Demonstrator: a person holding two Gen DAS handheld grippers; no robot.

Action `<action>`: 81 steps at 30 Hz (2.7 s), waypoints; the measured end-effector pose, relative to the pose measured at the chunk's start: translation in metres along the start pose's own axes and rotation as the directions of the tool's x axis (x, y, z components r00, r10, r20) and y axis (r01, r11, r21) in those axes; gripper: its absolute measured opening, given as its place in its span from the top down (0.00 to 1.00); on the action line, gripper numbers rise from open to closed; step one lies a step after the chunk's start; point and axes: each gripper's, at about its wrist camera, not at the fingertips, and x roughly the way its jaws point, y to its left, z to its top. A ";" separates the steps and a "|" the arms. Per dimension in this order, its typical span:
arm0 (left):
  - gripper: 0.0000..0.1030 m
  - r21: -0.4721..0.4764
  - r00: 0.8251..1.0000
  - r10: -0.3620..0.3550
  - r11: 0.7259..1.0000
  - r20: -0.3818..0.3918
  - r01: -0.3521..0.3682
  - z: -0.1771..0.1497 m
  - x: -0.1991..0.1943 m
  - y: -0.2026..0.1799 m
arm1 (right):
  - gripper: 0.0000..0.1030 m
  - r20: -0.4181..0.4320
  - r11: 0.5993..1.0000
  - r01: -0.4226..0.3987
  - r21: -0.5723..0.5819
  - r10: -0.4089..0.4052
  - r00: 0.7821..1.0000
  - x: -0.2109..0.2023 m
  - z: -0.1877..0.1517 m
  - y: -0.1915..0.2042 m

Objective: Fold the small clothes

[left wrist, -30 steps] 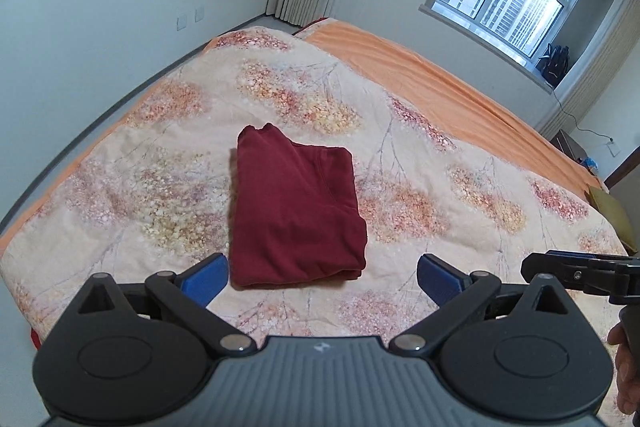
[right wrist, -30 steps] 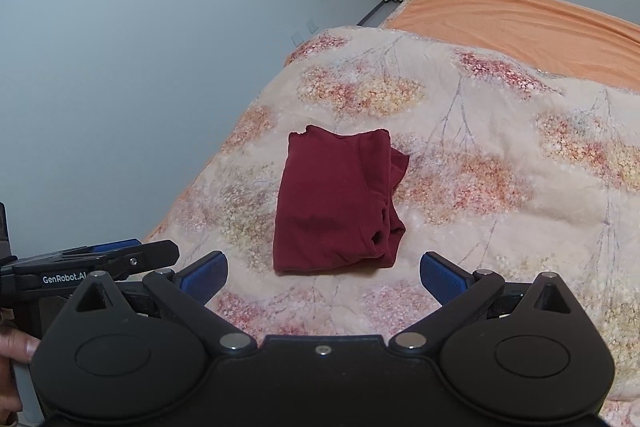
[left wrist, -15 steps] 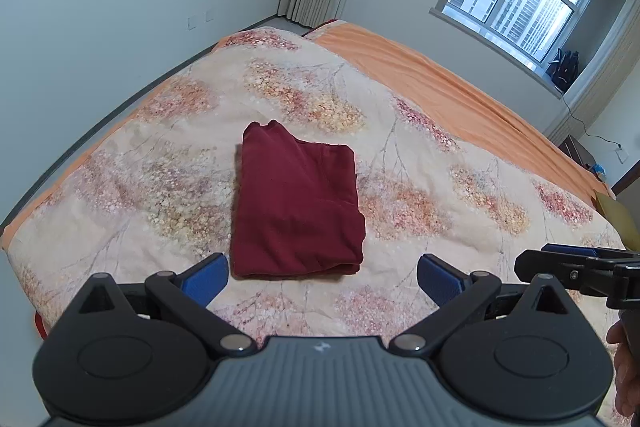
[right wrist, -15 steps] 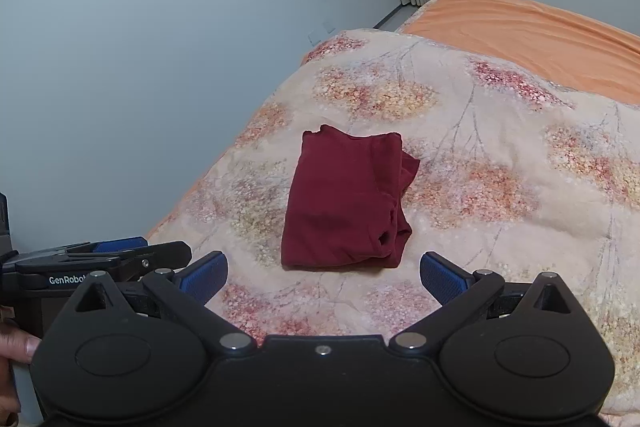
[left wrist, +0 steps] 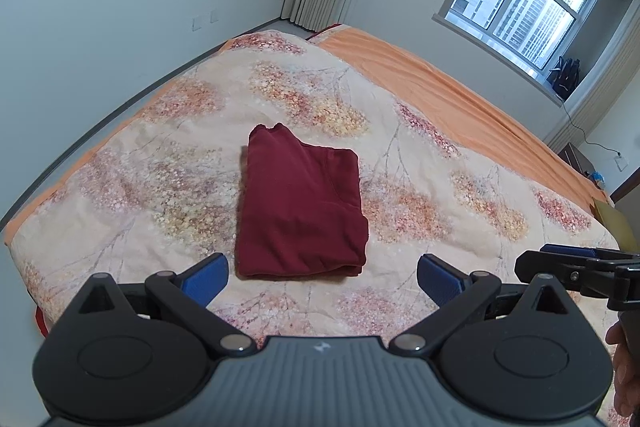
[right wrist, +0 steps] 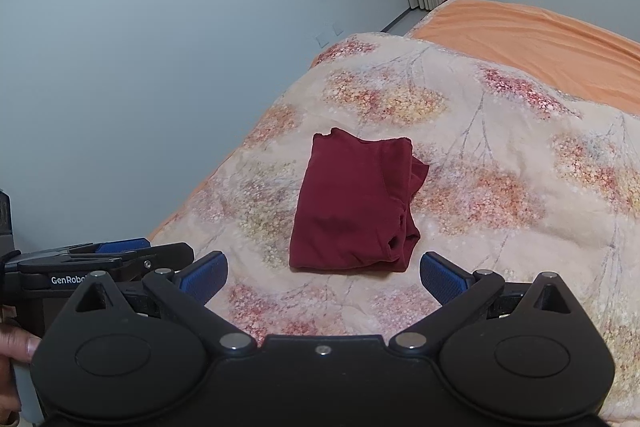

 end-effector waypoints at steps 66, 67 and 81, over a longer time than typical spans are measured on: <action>0.01 0.006 1.000 -0.022 1.000 0.010 0.022 0.005 0.004 0.018 | 0.01 -0.002 1.000 0.006 -0.001 -0.006 1.000 0.005 0.000 0.007; 0.01 0.007 1.000 -0.021 1.000 0.008 0.021 0.005 0.005 0.019 | 0.01 -0.003 1.000 0.006 0.000 -0.006 1.000 0.006 0.000 0.007; 0.01 0.043 0.999 -0.023 0.999 0.041 0.021 0.002 0.002 0.019 | 0.01 0.000 1.000 0.006 -0.006 -0.006 1.000 0.005 -0.001 0.008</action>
